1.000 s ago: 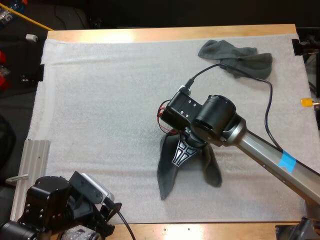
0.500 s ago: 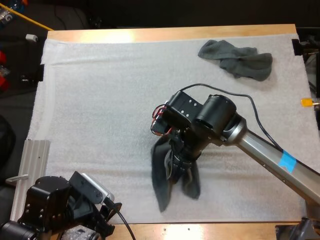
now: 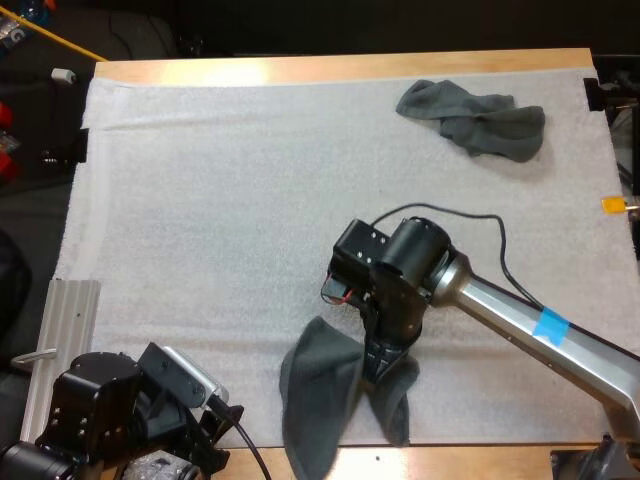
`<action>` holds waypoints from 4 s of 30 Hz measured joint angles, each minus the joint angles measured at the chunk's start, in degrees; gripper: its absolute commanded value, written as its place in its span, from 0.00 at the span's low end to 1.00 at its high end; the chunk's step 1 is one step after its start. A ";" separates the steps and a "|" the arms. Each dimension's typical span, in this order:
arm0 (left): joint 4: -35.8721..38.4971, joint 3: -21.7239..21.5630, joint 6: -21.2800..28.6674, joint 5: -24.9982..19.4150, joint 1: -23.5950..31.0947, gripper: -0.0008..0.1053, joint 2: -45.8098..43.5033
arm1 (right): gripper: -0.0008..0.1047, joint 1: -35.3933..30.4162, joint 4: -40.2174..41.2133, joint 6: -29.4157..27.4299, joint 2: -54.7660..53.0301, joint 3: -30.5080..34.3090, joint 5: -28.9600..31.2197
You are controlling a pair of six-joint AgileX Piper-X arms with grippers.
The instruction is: Pick towel from pile, fold and stack
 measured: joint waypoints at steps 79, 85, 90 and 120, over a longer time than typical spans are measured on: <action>1.20 0.00 -4.03 3.48 0.00 0.55 0.00 | 0.01 -1.76 -35.50 19.05 23.30 -7.97 19.45; 1.20 0.00 -4.03 3.48 0.00 0.55 0.00 | 0.01 -5.29 -37.23 18.92 23.30 -13.95 25.30; 1.20 0.00 -4.03 3.48 0.00 0.55 0.00 | 0.01 -8.96 -38.43 18.86 23.30 -17.73 30.76; -22.31 8.52 3.05 1.98 0.00 0.55 15.77 | 0.51 -18.14 -17.15 19.20 16.16 -18.82 31.70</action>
